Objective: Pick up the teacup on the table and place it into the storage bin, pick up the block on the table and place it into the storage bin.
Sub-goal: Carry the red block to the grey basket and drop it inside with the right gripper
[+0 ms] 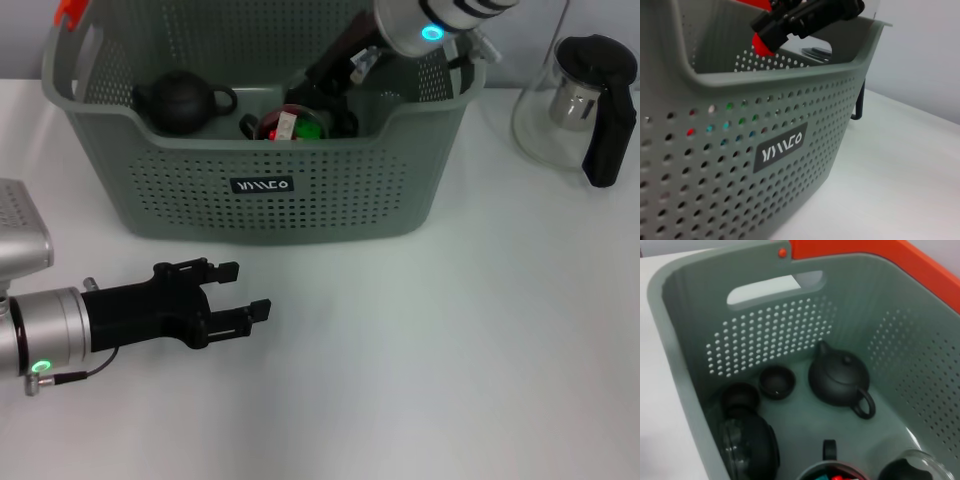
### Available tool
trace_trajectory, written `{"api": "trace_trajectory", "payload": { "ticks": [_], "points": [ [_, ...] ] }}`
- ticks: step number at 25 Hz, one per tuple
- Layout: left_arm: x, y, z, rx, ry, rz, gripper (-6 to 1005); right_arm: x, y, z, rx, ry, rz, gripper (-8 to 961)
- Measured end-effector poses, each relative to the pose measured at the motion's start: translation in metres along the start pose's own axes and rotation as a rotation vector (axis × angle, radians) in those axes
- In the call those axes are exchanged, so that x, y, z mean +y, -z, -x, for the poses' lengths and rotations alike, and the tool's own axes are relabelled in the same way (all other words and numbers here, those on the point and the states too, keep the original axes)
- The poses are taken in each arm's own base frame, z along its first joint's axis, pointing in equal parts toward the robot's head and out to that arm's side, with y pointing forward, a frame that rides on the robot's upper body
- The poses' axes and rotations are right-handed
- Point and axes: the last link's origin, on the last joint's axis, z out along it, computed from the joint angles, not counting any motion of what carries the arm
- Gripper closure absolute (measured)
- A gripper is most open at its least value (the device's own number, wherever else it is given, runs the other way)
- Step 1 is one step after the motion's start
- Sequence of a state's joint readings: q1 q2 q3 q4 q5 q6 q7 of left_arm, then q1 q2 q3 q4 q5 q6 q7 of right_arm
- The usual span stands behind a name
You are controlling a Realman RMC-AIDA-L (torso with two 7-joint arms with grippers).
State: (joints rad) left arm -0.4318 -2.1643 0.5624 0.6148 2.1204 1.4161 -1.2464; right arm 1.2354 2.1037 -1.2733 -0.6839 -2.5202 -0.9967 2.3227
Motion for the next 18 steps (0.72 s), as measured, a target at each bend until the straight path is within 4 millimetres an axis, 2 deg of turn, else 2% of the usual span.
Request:
{"api": "trace_trajectory", "payload": {
  "ticks": [11,18],
  "points": [
    [0.0012,-0.0011,0.0017,-0.002,0.010,0.004,267,0.0079,-0.0050,0.0026,-0.006,0.021,0.015,756],
    [0.0012,-0.0012,0.0015,-0.001,0.010,0.004,268,0.0097,-0.0077,0.0009,-0.007,0.025,0.021,701]
  ]
}}
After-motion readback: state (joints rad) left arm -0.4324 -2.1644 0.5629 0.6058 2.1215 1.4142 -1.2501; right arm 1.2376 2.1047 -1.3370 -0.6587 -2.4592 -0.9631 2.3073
